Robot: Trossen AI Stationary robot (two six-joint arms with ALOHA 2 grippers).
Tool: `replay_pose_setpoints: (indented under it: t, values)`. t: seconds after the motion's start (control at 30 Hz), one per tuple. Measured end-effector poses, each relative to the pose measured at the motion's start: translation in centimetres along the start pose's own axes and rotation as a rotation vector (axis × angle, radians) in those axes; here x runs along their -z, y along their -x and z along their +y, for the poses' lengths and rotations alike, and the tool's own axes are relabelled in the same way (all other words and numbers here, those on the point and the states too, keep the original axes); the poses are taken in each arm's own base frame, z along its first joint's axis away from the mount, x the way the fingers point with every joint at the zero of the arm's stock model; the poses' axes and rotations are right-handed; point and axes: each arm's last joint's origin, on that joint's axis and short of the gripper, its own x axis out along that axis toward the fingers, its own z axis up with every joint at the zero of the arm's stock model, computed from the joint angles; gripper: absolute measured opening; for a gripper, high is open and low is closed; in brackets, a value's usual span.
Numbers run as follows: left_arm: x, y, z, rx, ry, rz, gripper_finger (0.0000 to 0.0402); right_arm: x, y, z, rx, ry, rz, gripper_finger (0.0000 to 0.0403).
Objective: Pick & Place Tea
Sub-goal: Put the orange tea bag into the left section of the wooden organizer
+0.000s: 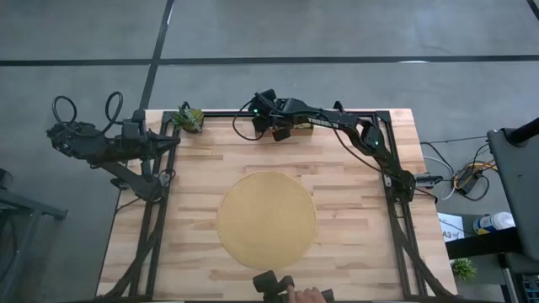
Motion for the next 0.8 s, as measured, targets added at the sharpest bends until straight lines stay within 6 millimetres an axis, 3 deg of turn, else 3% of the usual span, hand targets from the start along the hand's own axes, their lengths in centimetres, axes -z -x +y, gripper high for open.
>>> replay_pose_setpoints:
  t: [0.63,0.8]
  values:
    - [0.00,0.00,0.00,0.000,0.002,0.000,0.0000,0.23,-0.12,-0.05,0.008,-0.061,0.023,0.0010]
    - [0.00,0.00,-0.01,0.001,0.002,0.000,0.0000,0.62,-0.31,-0.15,-0.001,-0.121,0.038,0.0037]
